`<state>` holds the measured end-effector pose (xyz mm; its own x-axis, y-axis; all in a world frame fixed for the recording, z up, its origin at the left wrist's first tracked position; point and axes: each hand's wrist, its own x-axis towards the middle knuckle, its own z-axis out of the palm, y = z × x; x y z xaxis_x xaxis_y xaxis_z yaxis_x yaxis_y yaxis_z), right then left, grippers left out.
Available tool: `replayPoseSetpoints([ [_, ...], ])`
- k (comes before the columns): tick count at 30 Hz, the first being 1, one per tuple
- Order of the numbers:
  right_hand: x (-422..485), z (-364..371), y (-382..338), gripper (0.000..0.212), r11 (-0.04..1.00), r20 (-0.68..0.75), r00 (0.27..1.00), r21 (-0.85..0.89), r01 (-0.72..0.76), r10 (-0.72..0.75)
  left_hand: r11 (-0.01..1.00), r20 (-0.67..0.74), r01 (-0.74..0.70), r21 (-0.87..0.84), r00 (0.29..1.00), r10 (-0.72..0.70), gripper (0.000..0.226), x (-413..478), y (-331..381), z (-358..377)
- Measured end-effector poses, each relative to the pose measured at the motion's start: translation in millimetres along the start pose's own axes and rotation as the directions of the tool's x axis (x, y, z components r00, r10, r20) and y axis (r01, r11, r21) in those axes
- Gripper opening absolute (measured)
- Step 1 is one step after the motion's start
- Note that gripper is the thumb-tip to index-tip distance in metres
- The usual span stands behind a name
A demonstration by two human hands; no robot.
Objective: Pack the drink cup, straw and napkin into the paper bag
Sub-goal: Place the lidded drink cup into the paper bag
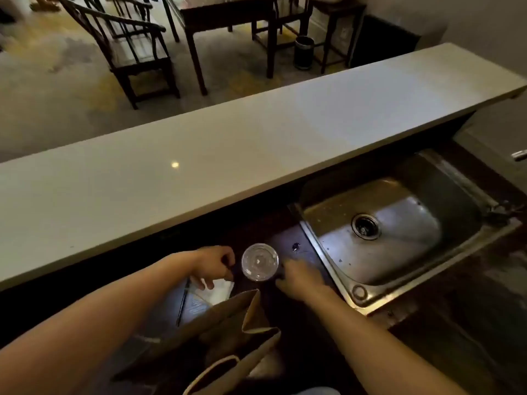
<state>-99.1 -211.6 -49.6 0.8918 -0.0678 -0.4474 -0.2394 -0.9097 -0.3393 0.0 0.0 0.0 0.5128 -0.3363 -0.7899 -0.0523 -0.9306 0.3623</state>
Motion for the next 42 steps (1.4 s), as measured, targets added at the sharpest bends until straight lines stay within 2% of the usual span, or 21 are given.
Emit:
replayPoseSetpoints([
  [3, 16, 14, 11, 0.06, 0.985, 0.018, 0.999, 0.169, -0.038, 0.035, 0.996, 0.086, 0.048, -0.076, 0.995, -0.041, 0.045, 23, -4, 4],
  [6, 27, 28, 19, 0.07, 0.926, -0.007, 1.0, 0.377, 0.002, 0.0, 0.996, 0.096, -0.01, -0.087, 0.995, 0.018, 0.055, 44, -10, 9],
  [10, 35, 38, 25, 0.074, 0.851, -0.024, 0.996, 0.518, 0.082, -0.081, 0.982, 0.028, -0.137, -0.131, 0.989, 0.142, 0.067, 60, -14, 14],
  [14, 41, 44, 22, 0.074, 0.793, -0.031, 0.984, 0.588, 0.16, -0.176, 0.968, 0.019, -0.212, -0.137, 0.976, 0.216, 0.067, 71, -13, 22],
  [19, 38, 38, 12, 0.068, 0.749, -0.06, 0.977, 0.632, 0.197, -0.206, 0.972, 0.043, -0.189, -0.143, 0.979, 0.197, 0.061, 63, -11, 17],
  [24, 27, -4, -7, 0.063, 0.709, -0.099, 0.968, 0.664, 0.235, -0.229, 0.969, 0.087, -0.202, -0.143, 0.973, 0.216, 0.051, 24, -7, -14],
  [31, -23, -96, -47, 0.064, 0.691, -0.223, 0.913, 0.599, 0.404, -0.341, 0.885, -0.144, -0.406, -0.228, 0.913, 0.382, 0.034, -84, 8, -59],
  [36, -82, -147, -82, 0.064, 0.556, -0.343, 0.852, 0.649, 0.519, -0.396, 0.758, -0.351, -0.577, -0.305, 0.808, 0.474, 0.025, -179, 17, -61],
  [42, -146, -173, -113, 0.065, 0.54, -0.351, 0.774, 0.565, 0.624, -0.528, 0.635, -0.474, -0.703, -0.319, 0.699, 0.535, 0.03, -248, 3, -32],
])
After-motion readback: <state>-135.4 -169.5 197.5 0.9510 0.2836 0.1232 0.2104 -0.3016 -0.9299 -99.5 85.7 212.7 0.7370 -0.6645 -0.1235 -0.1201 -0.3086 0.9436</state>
